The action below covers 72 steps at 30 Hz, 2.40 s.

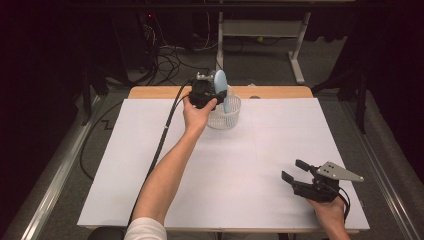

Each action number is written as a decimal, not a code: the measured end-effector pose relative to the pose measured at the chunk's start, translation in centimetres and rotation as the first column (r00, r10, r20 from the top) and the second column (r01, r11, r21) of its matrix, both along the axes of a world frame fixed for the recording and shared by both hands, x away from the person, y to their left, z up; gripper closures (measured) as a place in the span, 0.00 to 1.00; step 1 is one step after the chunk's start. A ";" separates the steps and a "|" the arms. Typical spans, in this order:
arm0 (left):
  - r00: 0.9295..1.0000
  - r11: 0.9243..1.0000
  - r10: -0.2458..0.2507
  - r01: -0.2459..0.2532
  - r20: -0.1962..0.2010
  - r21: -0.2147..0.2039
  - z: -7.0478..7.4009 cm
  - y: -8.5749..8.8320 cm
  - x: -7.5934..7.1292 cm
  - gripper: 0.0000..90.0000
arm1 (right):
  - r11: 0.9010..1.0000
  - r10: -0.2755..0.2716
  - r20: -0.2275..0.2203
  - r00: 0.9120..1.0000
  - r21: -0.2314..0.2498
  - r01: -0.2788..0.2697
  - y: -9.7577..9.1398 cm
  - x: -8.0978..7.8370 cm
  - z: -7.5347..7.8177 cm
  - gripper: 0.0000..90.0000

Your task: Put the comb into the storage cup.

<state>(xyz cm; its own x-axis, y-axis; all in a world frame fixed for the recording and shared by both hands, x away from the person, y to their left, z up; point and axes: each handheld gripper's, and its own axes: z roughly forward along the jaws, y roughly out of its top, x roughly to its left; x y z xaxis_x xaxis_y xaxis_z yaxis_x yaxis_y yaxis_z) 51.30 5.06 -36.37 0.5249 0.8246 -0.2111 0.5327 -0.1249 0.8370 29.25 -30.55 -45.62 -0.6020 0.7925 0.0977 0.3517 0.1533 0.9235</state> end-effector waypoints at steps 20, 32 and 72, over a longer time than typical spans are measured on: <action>1.000 0.999 0.021 -0.020 -0.014 0.044 0.5 1.4 0.0 0.46 | 1.000 0.001 0.001 1.000 -0.002 -0.001 0.0 0.0 0.0 0.32; 0.999 0.994 0.036 -0.032 -0.037 0.100 0.3 2.3 0.1 0.40 | 1.000 0.001 0.002 1.000 -0.002 -0.001 0.0 0.0 0.0 0.32; 0.992 0.995 0.068 -0.059 -0.109 0.083 -1.5 4.4 0.0 0.33 | 1.000 0.005 0.007 1.000 -0.005 -0.005 0.0 0.0 0.1 0.32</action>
<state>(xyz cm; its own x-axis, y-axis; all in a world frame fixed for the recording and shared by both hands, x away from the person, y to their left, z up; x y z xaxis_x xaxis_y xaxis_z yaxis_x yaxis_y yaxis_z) 51.32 9.50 -37.83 0.4476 0.8721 -0.1975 0.6313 -0.1518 0.7606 29.25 -30.50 -45.54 -0.6069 0.7897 0.0898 0.3448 0.1598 0.9250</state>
